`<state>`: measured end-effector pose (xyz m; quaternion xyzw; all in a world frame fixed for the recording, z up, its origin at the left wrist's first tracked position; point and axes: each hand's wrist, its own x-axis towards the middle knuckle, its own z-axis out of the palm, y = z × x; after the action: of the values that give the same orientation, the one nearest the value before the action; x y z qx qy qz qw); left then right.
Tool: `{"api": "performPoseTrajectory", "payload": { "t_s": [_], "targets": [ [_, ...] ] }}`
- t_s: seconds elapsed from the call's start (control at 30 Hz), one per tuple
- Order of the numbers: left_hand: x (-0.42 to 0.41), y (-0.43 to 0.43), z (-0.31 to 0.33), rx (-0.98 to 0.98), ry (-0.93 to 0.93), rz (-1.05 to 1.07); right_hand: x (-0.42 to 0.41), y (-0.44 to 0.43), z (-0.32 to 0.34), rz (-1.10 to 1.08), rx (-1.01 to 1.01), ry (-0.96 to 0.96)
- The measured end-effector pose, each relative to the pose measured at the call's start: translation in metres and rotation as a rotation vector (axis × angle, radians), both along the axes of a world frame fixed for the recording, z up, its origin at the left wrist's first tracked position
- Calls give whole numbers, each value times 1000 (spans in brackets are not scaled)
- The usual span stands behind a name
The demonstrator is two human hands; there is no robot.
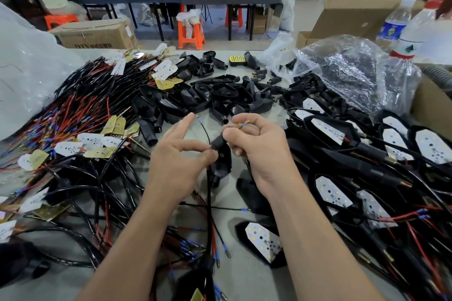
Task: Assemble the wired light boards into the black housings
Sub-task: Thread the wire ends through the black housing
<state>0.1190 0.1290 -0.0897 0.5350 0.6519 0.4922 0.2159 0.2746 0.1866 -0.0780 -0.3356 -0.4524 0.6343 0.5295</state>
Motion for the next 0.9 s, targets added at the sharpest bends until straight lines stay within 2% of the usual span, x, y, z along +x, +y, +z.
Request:
{"api": "performPoseTrajectory", "payload": {
  "t_s": [0.1,0.3,0.57,0.83,0.9],
  "targets": [
    [1,0,1,-5,67,-1,-1,0,-1,25,7,-61],
    [-3,3,1,29,22,28,-4,-1,5,24,-12,-84],
    [0,1,-1,54,-60,-19,-3,-9,8,122,-121,25],
    [7,1,0,29,-113,24,-13,-10,5,-33,3,-227],
    [5,3,-3,-8,-132,-15,-11,-10,6,-20,3,-230]
  ]
}}
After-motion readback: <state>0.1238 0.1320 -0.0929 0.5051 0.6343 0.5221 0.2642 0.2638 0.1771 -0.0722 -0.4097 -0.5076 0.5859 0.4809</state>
